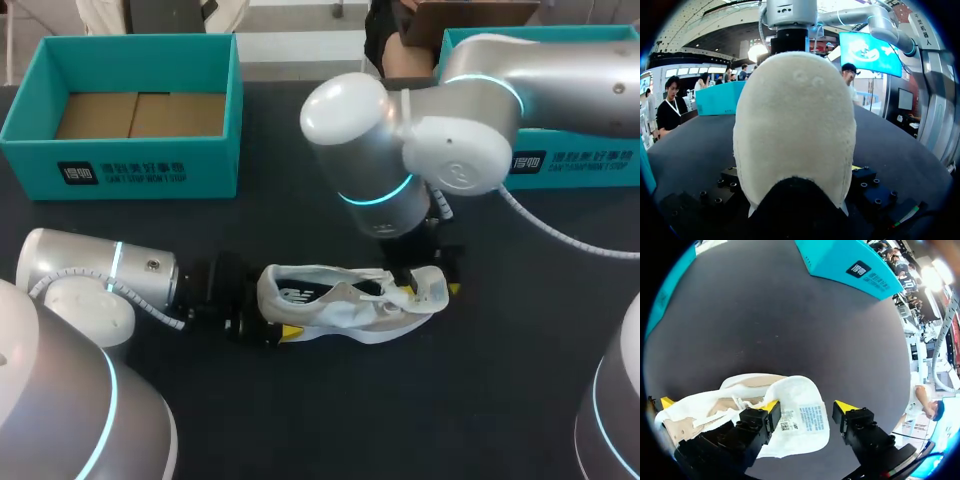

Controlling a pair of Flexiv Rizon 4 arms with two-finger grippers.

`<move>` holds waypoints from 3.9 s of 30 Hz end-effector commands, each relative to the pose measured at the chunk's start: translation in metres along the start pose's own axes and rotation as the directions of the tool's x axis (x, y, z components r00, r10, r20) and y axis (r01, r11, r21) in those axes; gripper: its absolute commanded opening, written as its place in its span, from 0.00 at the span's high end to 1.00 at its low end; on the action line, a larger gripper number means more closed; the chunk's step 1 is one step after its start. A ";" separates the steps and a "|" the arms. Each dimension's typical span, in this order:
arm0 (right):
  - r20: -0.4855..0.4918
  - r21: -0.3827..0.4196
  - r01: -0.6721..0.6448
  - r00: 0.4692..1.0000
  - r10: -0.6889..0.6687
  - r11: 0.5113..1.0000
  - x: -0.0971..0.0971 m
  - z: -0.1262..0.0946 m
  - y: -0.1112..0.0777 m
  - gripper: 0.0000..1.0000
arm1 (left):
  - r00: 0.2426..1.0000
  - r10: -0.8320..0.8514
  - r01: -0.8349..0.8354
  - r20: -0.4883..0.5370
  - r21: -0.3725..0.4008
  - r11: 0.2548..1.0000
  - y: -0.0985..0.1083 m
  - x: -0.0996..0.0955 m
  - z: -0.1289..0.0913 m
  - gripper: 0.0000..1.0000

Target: Take the shoe out of the shoebox, open the shoe tongue, remove and reinsert the insole, then place the shoe into the shoebox

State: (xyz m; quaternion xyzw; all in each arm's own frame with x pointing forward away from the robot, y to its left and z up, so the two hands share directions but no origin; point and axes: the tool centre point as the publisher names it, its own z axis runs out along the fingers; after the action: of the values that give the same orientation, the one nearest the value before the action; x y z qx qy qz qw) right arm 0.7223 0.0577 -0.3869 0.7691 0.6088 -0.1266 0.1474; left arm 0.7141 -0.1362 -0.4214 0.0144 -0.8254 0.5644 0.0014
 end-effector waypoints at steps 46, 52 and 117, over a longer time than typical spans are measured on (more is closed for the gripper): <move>-0.195 -0.490 0.641 0.580 -0.791 0.590 0.122 -0.240 0.028 1.00 | 1.000 -0.001 0.001 0.001 -0.002 1.000 0.005 0.000 0.002 1.00; -0.212 -0.483 0.662 0.547 -0.810 0.574 0.124 -0.242 0.023 1.00 | 1.000 -0.001 0.001 0.001 -0.002 1.000 0.005 0.000 0.002 1.00; -0.085 -0.356 0.932 0.032 -0.996 0.060 0.140 -0.061 -0.020 1.00 | 1.000 -0.001 0.001 0.001 -0.002 1.000 0.005 0.000 0.002 1.00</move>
State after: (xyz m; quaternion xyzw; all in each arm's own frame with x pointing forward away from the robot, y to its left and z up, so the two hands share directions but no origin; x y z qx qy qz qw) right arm 0.7349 0.2080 -0.3756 0.1388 0.9903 -0.0073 0.0020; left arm 0.7140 -0.1355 -0.4222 0.0148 -0.8257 0.5640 0.0014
